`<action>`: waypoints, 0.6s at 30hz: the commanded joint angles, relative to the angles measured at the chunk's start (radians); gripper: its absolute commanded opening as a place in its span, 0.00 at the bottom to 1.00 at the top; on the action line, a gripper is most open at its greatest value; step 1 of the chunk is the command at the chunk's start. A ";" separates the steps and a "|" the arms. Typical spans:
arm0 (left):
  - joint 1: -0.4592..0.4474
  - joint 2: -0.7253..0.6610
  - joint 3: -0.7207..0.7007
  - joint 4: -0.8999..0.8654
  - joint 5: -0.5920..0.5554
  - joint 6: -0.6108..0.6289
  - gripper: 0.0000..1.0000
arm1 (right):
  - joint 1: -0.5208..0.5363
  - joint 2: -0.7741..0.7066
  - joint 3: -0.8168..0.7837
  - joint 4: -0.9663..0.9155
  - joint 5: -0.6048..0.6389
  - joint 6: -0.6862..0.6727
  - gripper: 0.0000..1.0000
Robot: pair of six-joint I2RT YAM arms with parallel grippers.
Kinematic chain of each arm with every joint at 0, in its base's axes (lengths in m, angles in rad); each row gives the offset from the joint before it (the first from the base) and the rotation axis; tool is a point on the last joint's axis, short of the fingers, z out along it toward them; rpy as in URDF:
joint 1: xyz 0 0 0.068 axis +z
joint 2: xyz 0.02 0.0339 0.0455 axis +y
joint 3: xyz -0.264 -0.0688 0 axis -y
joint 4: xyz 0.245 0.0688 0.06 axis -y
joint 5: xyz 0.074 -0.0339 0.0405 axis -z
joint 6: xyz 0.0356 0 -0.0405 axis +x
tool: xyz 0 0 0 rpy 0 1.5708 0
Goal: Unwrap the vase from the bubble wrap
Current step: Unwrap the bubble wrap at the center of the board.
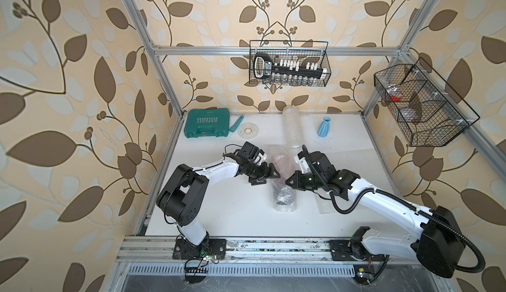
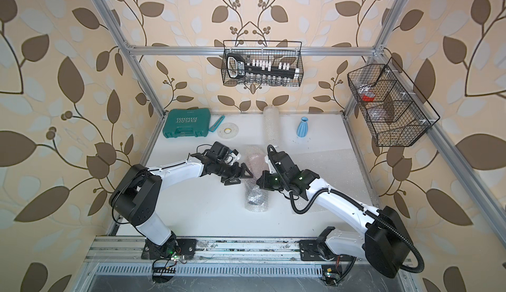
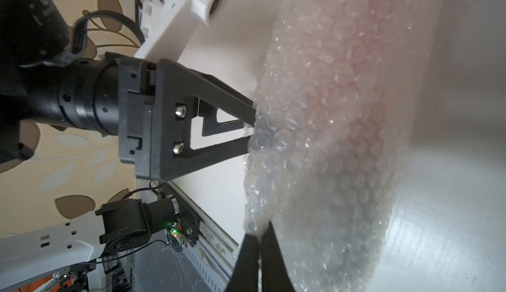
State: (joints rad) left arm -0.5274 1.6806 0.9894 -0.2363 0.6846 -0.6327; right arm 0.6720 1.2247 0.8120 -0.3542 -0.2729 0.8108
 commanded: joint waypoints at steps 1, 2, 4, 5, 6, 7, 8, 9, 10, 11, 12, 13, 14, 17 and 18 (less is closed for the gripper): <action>-0.017 0.032 0.055 0.022 0.045 0.002 0.88 | -0.003 -0.014 0.023 -0.092 0.101 -0.016 0.00; -0.020 0.043 0.069 0.016 0.049 0.005 0.88 | -0.003 -0.016 0.026 -0.109 0.121 -0.018 0.00; -0.038 0.071 0.110 -0.021 0.045 0.025 0.89 | -0.003 -0.023 0.026 -0.149 0.163 -0.019 0.00; -0.048 0.082 0.130 -0.040 0.036 0.036 0.89 | -0.003 -0.024 0.028 -0.169 0.186 -0.020 0.00; -0.057 0.097 0.151 -0.065 0.027 0.044 0.90 | -0.003 -0.026 0.033 -0.194 0.210 -0.021 0.00; -0.064 0.108 0.169 -0.082 0.020 0.050 0.90 | -0.003 -0.027 0.036 -0.214 0.233 -0.022 0.00; -0.073 0.120 0.187 -0.098 0.010 0.055 0.90 | -0.003 -0.028 0.040 -0.232 0.252 -0.025 0.00; -0.081 0.131 0.204 -0.120 -0.006 0.062 0.90 | -0.003 -0.028 0.045 -0.250 0.271 -0.027 0.00; -0.087 0.139 0.218 -0.138 -0.017 0.069 0.91 | -0.003 -0.028 0.047 -0.265 0.284 -0.027 0.00; -0.093 0.149 0.234 -0.155 -0.027 0.078 0.91 | -0.003 -0.027 0.049 -0.277 0.300 -0.027 0.00; -0.101 0.158 0.250 -0.167 -0.027 0.083 0.91 | -0.002 -0.027 0.053 -0.294 0.319 -0.027 0.00; -0.107 0.167 0.265 -0.176 -0.024 0.088 0.91 | -0.003 -0.026 0.057 -0.308 0.338 -0.027 0.00; -0.115 0.172 0.277 -0.185 -0.026 0.093 0.92 | -0.003 -0.024 0.059 -0.318 0.350 -0.028 0.00; -0.138 0.200 0.320 -0.221 -0.032 0.109 0.92 | -0.002 -0.015 0.073 -0.347 0.375 -0.040 0.00; -0.143 0.211 0.332 -0.233 -0.037 0.110 0.92 | -0.003 -0.010 0.079 -0.354 0.381 -0.044 0.00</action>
State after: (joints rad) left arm -0.6552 1.8740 1.2716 -0.4061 0.6685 -0.5655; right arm 0.6720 1.2114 0.8528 -0.6407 0.0380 0.7860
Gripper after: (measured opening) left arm 0.919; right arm 0.048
